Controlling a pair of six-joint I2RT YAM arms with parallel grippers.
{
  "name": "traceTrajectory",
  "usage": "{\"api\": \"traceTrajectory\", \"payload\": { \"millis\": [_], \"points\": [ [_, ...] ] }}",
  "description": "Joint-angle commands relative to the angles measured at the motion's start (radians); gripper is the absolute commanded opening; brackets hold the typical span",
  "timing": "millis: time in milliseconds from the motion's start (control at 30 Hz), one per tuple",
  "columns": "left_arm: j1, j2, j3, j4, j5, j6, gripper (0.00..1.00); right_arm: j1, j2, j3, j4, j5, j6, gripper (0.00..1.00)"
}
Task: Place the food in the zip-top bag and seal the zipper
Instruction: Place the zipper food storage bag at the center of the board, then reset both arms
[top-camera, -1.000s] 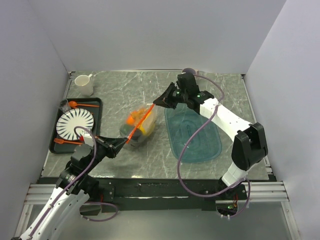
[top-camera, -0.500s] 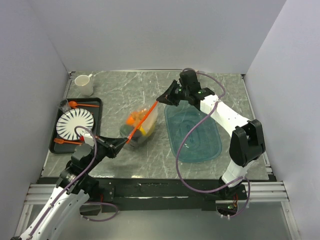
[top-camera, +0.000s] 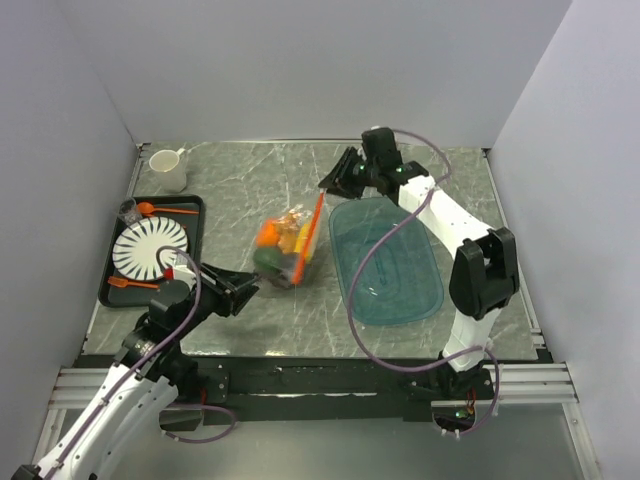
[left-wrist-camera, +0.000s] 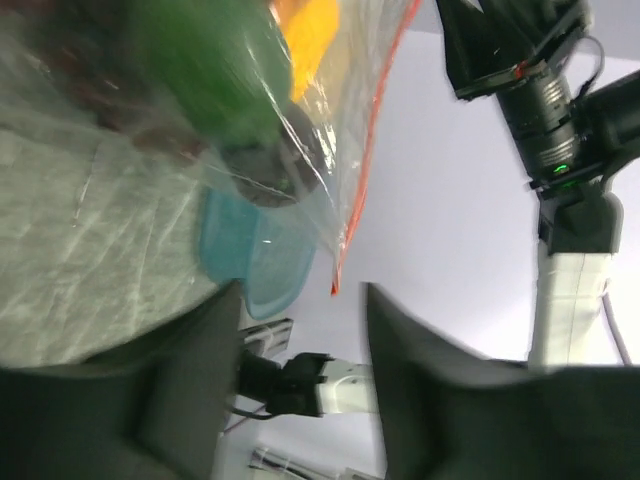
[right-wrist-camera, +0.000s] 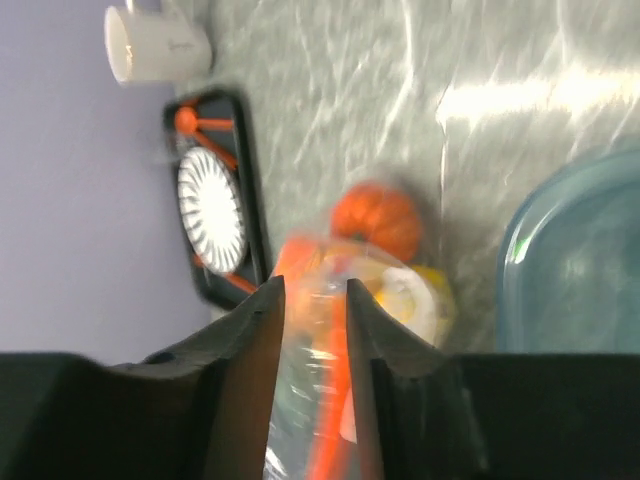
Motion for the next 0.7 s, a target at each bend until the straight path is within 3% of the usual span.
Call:
{"api": "traceTrajectory", "payload": {
  "millis": [0, 33, 133, 367, 667],
  "points": [
    [0.003, 0.032, 0.15, -0.109, -0.046, 0.137, 0.72, -0.026, 0.042, 0.155, -0.109, 0.081, -0.117, 0.44],
    [0.003, 0.037, 0.174, -0.136, -0.061, 0.155, 0.78, -0.028, 0.039, 0.154, -0.117, 0.095, -0.13, 0.56],
    [0.003, 0.063, 0.238, -0.189, -0.095, 0.213, 0.99, -0.032, 0.002, 0.108, -0.13, 0.154, -0.146, 0.61],
    [0.003, 0.228, 0.417, -0.294, -0.127, 0.386, 0.99, -0.055, -0.159, -0.098, -0.114, 0.243, -0.164, 0.62],
    [0.003, 0.581, 0.713, -0.488, -0.267, 0.618, 0.99, -0.095, -0.358, -0.386, -0.078, 0.285, -0.213, 0.62]
  ]
}}
